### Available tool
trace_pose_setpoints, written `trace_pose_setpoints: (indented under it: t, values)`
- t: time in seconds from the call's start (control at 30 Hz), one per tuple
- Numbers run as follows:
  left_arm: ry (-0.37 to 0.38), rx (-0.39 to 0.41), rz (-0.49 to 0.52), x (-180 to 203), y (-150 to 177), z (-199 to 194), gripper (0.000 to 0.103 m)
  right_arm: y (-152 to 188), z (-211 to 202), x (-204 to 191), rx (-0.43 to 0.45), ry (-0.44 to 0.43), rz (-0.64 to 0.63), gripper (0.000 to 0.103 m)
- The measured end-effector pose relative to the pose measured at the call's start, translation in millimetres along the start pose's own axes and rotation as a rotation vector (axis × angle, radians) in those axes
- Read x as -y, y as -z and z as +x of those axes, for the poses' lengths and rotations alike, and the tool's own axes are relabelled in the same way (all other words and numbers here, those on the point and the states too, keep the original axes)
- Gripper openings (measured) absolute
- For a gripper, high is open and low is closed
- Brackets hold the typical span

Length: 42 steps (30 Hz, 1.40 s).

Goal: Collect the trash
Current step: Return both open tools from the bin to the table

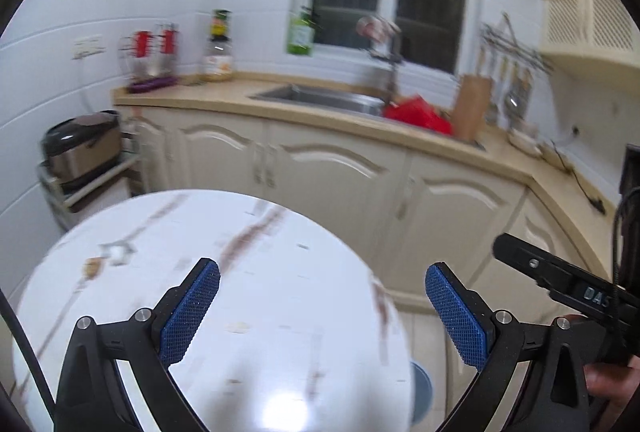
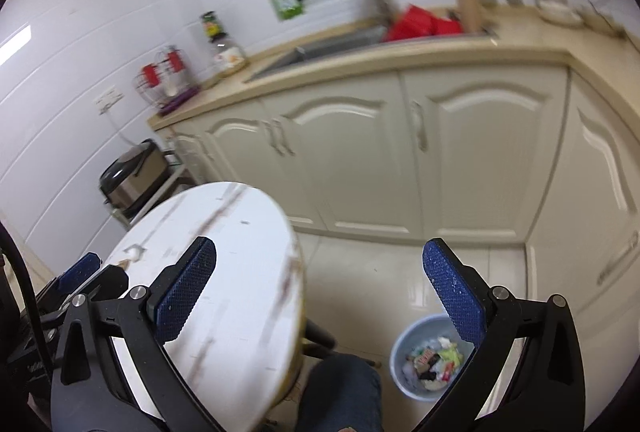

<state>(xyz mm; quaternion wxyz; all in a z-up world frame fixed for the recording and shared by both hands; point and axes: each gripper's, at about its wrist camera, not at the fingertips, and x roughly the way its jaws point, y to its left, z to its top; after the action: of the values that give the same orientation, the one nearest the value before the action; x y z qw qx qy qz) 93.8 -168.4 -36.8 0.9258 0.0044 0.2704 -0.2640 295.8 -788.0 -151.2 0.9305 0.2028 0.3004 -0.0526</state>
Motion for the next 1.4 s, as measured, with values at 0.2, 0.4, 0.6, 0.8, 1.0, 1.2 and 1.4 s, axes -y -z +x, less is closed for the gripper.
trace_pose_setpoints:
  t: [0.2, 0.4, 0.6, 0.8, 1.0, 1.2, 1.4]
  values:
    - [-0.118, 0.064, -0.094, -58.3, 18.1, -57.0, 0.102, -7.4, -1.3, -78.5, 0.029, -0.074, -0.119, 0.103]
    - [-0.224, 0.106, -0.174, -99.8, 38.3, -101.7, 0.102, -5.5, 8.8, -150.6, 0.029, -0.155, -0.231, 0.103]
    - [-0.318, 0.125, -0.234, -121.5, 50.7, -127.4, 0.102, 6.3, 27.2, -212.5, 0.001, -0.241, -0.322, 0.103]
    - [-0.377, 0.104, -0.278, -133.6, 54.2, -117.6, 0.102, 15.2, 45.2, -252.9, -0.021, -0.295, -0.387, 0.103]
    - [-0.388, 0.035, -0.289, -149.9, 43.5, -72.9, 0.102, 21.4, 78.6, -275.0, -0.074, -0.308, -0.422, 0.103]
    - [-0.396, -0.081, -0.251, -169.7, 19.5, 3.5, 0.102, 26.9, 128.8, -284.1, -0.162, -0.285, -0.435, 0.103]
    - [-0.411, -0.197, -0.225, -202.7, -10.6, 92.2, 0.1, 35.5, 179.0, -283.6, -0.243, -0.261, -0.421, 0.103]
